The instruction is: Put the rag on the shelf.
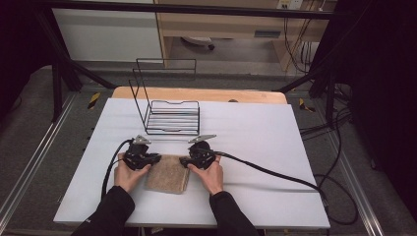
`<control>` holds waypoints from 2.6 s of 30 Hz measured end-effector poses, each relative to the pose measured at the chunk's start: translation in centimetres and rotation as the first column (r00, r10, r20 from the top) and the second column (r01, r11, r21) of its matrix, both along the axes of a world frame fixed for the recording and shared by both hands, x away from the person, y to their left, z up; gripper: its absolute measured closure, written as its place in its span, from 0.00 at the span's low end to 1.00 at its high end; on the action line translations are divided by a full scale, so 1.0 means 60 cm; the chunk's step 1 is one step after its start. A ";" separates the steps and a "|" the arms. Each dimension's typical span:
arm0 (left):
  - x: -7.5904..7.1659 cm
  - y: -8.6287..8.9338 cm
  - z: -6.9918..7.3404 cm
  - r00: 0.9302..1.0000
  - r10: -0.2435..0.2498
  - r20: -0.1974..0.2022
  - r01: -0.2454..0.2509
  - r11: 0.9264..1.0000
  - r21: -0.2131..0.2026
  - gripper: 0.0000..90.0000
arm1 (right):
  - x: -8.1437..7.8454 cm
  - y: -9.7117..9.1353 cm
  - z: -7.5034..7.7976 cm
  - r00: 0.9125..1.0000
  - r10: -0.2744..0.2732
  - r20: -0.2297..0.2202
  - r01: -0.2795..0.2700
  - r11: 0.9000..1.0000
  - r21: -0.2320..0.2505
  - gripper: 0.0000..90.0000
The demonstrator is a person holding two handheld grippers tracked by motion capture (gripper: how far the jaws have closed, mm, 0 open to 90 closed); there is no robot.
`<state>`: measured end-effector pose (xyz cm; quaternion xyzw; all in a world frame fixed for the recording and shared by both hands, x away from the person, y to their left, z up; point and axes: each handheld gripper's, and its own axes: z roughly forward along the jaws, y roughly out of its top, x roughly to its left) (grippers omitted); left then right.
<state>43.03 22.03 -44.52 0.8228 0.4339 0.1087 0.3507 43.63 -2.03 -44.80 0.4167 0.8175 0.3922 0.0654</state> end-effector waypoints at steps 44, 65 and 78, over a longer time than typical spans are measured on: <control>-0.032 0.037 0.047 0.996 -0.011 0.088 0.025 0.987 -0.158 0.95 | -0.021 -0.009 0.040 0.998 0.058 0.034 -0.062 0.990 0.124 0.93; -0.070 0.040 0.104 0.980 -0.021 0.196 0.062 0.976 -0.209 0.95 | -0.054 -0.029 0.100 0.983 0.084 0.161 -0.115 0.974 0.197 0.93; -0.085 0.032 0.129 0.969 -0.018 0.247 0.078 0.969 -0.235 0.95 | -0.062 -0.042 0.126 0.970 0.092 0.223 -0.136 0.972 0.191 0.93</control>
